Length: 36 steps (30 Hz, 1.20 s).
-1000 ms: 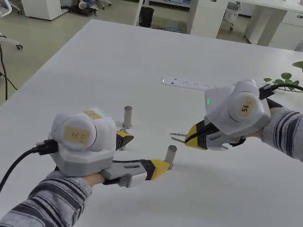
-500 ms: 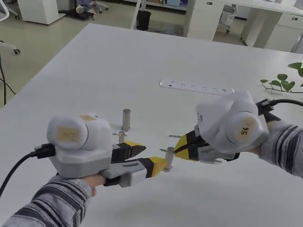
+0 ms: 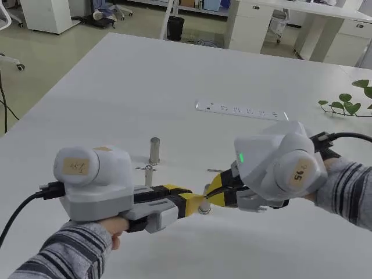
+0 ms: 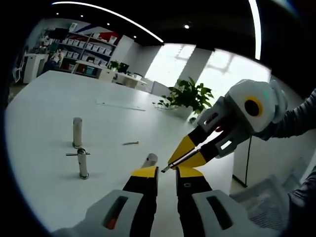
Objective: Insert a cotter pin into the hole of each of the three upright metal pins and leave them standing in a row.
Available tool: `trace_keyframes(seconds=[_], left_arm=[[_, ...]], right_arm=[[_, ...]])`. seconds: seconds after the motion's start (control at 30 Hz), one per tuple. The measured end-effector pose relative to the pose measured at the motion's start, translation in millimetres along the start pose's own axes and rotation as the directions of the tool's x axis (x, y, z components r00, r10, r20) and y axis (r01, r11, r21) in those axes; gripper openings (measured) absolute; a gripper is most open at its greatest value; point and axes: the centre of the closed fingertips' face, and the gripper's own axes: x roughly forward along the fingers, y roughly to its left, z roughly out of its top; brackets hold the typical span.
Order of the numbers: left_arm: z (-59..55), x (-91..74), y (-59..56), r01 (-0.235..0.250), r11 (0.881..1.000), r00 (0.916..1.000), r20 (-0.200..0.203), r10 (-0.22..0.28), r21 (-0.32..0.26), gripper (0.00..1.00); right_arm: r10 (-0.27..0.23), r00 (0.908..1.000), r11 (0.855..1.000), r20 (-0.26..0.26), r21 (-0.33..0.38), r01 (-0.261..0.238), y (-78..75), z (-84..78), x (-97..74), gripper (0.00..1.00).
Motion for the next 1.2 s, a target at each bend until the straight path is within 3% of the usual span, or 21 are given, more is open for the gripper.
trace_keyframes(seconds=[0.67, 0.77, 0.93, 1.07, 1.2], left_arm=[[-2.2, -1.7, -0.6, 0.017, 0.998, 0.9998, 0.01, -0.017, -0.068, 0.0], [-3.5, -1.1, -2.7, 0.024, 0.999, 0.9997, 0.007, -0.023, -0.039, 0.0], [-3.9, -0.1, -5.7, 0.035, 0.996, 0.9994, -0.007, -0.034, 0.082, 0.0], [-1.8, 1.3, -15.2, 0.073, 0.991, 0.9972, 0.005, -0.074, 0.115, 0.0], [-2.4, 2.3, -15.2, 0.079, 0.985, 0.9969, -0.004, -0.079, 0.151, 0.0]], right_arm=[[-0.009, 0.9997, 1.0, 0.025, 0.028, 0.008, 0.9, 5.3, 4.8, 0.0], [-0.003, 0.9996, 0.999, 0.029, 0.035, 0.002, 2.4, 4.4, 4.9, 0.0], [0.008, 0.9994, 0.999, 0.033, 0.041, -0.009, 6.1, 2.6, 4.3, 0.0], [0.018, 0.9994, 0.997, 0.03, 0.077, -0.021, 8.3, -3.4, 4.4, 0.0], [0.031, 0.9983, 0.991, 0.049, 0.127, -0.037, 10.1, -5.6, 1.6, 0.0]])
